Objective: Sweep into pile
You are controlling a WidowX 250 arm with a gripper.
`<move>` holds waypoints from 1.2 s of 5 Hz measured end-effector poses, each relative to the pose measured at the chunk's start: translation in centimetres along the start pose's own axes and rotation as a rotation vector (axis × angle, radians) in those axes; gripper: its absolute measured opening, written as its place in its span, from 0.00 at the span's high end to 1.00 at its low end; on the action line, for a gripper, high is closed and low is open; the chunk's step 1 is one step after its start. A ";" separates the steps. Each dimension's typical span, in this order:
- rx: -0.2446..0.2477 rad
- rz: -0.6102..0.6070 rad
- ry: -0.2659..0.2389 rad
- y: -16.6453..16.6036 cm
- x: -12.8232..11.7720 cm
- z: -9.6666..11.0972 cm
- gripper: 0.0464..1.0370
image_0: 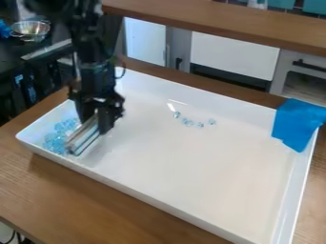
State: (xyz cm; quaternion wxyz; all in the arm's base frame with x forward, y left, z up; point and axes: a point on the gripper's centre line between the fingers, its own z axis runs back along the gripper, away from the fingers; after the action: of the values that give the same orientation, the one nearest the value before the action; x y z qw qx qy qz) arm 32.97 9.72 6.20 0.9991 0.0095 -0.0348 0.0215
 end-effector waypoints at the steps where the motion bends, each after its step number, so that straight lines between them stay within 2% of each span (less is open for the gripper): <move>1: -0.082 -0.002 -0.012 -3.5 0.9 2.9 0.54; 2: -0.155 -0.038 -0.012 -6.9 1.4 3.6 0.54; 3: -0.170 -0.100 -0.076 -11.3 2.3 3.1 0.54; 4: -0.144 -0.117 -0.040 -13.8 3.1 0.0 0.54; 5: -0.124 -0.073 -0.034 -14.8 5.4 -1.8 0.54; 6: -0.127 -0.036 -0.013 -16.1 7.2 -2.5 0.54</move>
State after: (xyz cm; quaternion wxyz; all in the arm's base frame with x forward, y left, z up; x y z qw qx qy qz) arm 41.00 -6.01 3.93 0.9977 -0.0530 -0.0423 0.0014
